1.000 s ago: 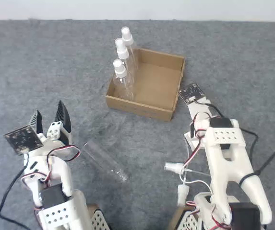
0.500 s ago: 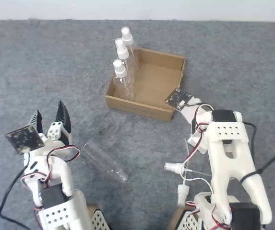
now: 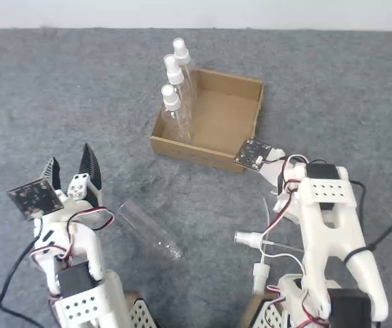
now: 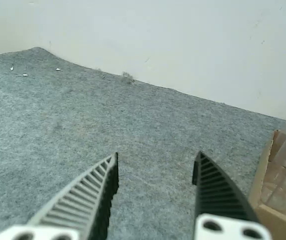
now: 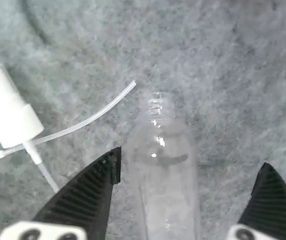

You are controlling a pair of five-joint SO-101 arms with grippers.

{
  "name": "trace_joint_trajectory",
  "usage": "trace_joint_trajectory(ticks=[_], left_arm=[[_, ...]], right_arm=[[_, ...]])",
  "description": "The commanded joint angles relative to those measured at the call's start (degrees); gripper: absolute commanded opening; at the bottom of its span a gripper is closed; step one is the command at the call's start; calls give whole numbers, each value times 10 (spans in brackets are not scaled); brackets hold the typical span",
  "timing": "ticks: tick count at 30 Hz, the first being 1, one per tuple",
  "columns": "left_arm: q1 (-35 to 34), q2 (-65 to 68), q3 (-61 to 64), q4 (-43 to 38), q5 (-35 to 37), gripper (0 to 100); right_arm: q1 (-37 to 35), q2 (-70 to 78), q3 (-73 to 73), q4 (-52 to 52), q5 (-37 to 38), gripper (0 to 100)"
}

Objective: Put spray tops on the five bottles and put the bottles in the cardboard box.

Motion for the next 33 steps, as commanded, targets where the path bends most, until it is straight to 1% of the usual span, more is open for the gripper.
trace_joint_trajectory(ticks=[1,9,15,33], left_arm=[[4,-10,-6,-20,-6,228],[4,-10,-6,-20,-6,228],[4,-10,-6,-20,-6,228],[4,-10,-6,-20,-6,228]], right_arm=[[7,0,5,-22,9,340],[7,0,47,-71,9,340],[7,0,62,-72,34,340],[9,0,83,-85,34,339]])
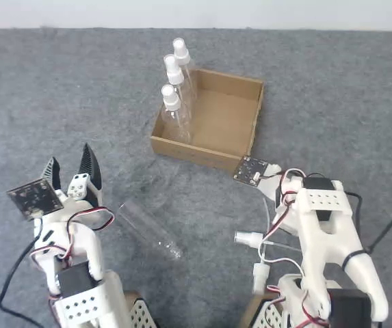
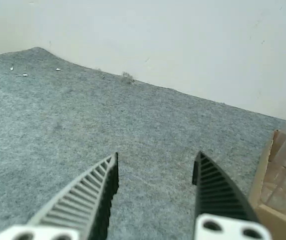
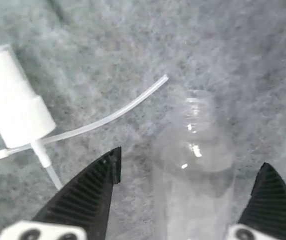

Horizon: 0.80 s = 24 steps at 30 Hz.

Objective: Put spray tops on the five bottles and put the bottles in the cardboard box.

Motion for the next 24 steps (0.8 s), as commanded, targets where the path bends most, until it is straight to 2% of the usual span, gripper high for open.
trace_joint_trajectory(ticks=[1,4,8,11,21,24], left_arm=[[4,-10,-6,-20,-6,228],[4,-10,-6,-20,-6,228],[4,-10,-6,-20,-6,228],[4,-10,-6,-20,-6,228],[4,-10,-6,-20,-6,228],[4,-10,-6,-20,-6,228]], right_arm=[[7,0,-5,-16,6,339],[7,0,-5,-16,6,309],[7,0,-5,-20,7,151],[7,0,-6,-20,8,72],[7,-7,-9,-15,4,54],[7,-7,-20,-15,-37,54]])
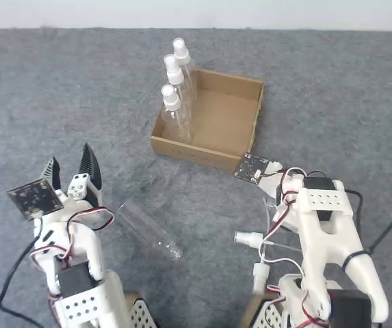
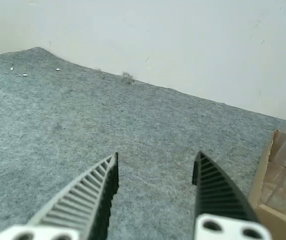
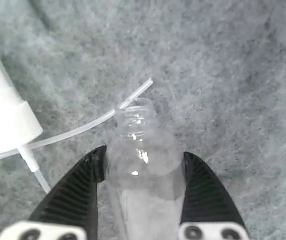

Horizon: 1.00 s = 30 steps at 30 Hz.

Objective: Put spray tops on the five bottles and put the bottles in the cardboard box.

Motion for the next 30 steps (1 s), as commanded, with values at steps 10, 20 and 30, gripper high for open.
trace_joint_trajectory(ticks=[10,20,30], left_arm=[[4,-10,-6,-20,-6,228],[4,-10,-6,-20,-6,228],[4,-10,-6,-20,-6,228]], right_arm=[[-1,-7,-149,80,-319,57],[-3,-7,-217,117,-543,58],[-41,-7,-263,73,-706,54]])
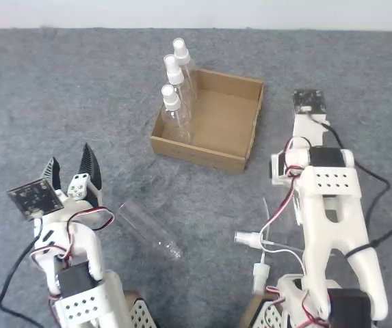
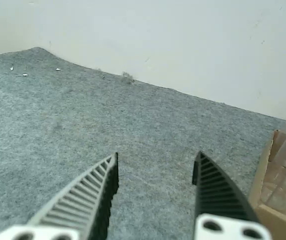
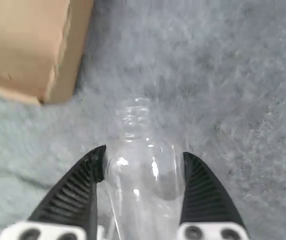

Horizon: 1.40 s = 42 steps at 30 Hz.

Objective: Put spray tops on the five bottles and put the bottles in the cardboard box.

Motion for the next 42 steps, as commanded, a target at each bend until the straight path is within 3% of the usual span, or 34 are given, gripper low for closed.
trace_joint_trajectory(ticks=[1,5,15,21,28,32,38,42], left_arm=[[4,-10,-6,-20,-6,228],[4,-10,-6,-20,-6,228],[4,-10,-6,-20,-6,228],[5,-10,-6,-20,-6,228],[25,-10,-6,-18,-7,228],[27,-10,-8,-18,-7,228],[63,-10,-33,-11,-7,229],[119,-10,-98,53,-18,230]], right_arm=[[-25,-7,-47,-51,-76,54],[-31,-7,-43,-101,-111,2],[2,-9,-32,-106,-115,6],[28,-94,24,-111,-115,6],[33,-187,155,-234,-115,6],[37,-216,182,-247,-142,6],[106,-247,203,-253,-194,6],[151,-250,203,-253,-232,6]])
